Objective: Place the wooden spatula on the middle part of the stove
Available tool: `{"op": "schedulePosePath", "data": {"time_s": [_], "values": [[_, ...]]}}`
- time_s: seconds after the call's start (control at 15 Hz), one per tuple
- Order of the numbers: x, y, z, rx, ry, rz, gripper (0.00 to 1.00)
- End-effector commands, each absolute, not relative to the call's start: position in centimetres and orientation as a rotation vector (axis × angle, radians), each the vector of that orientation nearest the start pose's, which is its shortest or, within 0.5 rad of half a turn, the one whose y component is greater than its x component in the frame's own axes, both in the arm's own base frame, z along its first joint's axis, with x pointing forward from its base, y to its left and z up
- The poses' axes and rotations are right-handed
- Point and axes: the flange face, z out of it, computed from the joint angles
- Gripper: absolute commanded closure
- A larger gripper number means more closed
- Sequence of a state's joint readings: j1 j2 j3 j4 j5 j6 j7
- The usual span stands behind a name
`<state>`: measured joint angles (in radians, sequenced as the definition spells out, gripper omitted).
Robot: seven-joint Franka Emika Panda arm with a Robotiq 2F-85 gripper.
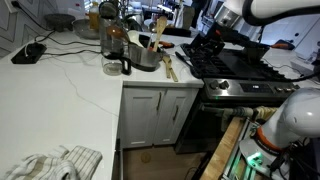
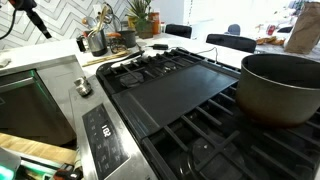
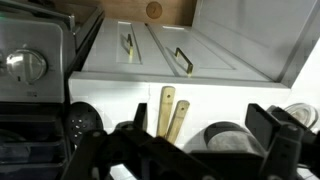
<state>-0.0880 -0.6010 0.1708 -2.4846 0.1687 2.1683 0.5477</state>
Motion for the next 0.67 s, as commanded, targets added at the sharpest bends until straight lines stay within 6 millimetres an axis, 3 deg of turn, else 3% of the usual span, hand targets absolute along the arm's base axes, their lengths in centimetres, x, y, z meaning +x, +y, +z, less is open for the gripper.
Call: {"op": "schedulePosePath", "data": {"time_s": [0.0,0.27,0.6], "values": [[44.7,4.4,49.9,-2.810,0.936,-0.378,0.00],[48.1,4.9,47.1,-2.784,0.972,-0.422,0.00],[49.9,4.0,43.7,-2.778,1.075,-0.473,0.00]]}}
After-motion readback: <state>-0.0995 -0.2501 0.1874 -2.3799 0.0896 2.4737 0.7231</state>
